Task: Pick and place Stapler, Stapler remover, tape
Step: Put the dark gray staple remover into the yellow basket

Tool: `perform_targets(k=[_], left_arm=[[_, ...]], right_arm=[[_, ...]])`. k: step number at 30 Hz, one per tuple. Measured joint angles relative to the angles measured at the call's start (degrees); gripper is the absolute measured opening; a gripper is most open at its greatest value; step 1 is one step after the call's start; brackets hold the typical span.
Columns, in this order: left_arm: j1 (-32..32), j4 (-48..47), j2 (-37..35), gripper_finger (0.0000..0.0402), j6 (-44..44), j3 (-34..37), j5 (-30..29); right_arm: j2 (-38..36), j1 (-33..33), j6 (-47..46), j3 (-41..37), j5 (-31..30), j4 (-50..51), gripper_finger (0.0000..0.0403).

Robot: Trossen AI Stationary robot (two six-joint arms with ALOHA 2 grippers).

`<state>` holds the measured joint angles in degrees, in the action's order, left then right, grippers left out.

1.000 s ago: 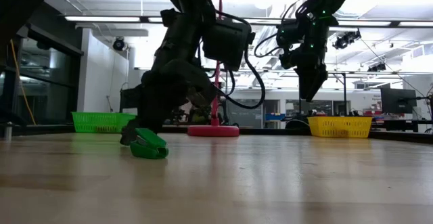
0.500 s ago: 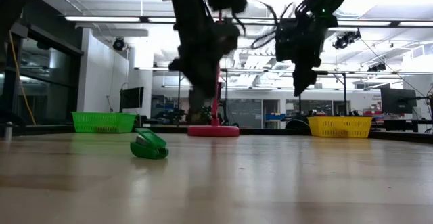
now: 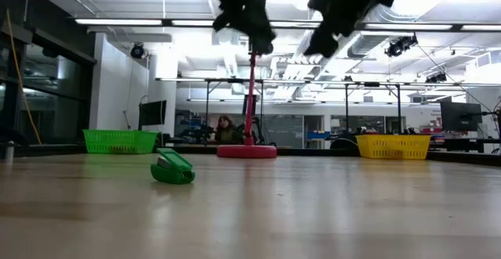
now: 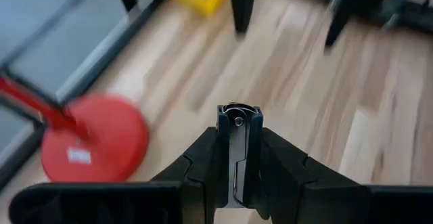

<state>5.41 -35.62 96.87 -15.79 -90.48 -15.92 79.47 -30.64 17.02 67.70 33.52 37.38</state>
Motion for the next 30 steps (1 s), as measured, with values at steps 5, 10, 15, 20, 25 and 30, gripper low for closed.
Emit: perform_targets(k=[5,10,15,20,25,30], left_arm=[[0.0,9.0,-1.9,0.0078,4.5,0.0,-1.5],[0.0,15.6,-2.3,0.0078,7.5,0.0,-2.3],[0.0,23.3,-2.2,0.0078,10.4,0.0,-1.9],[0.0,26.3,-2.3,0.0078,12.6,0.0,-1.7],[0.2,26.5,-2.3,0.0078,12.7,0.0,-1.2],[0.3,26.4,-2.3,0.0078,12.7,0.0,-0.8]], right_arm=[[-3.4,2.6,-1.9,0.0,-1.7,-6.5,0.0255],[-6.0,3.6,-3.6,0.0,-3.4,-10.5,0.0255],[-6.7,4.3,-4.5,0.0,-3.5,-12.7,0.0255],[-6.7,4.9,-4.7,0.0,-3.4,-13.9,0.0255],[-6.9,4.9,-6.2,0.0,-3.4,-16.1,0.0254],[-6.9,4.9,-5.9,0.0,-3.4,-16.3,0.0248]])
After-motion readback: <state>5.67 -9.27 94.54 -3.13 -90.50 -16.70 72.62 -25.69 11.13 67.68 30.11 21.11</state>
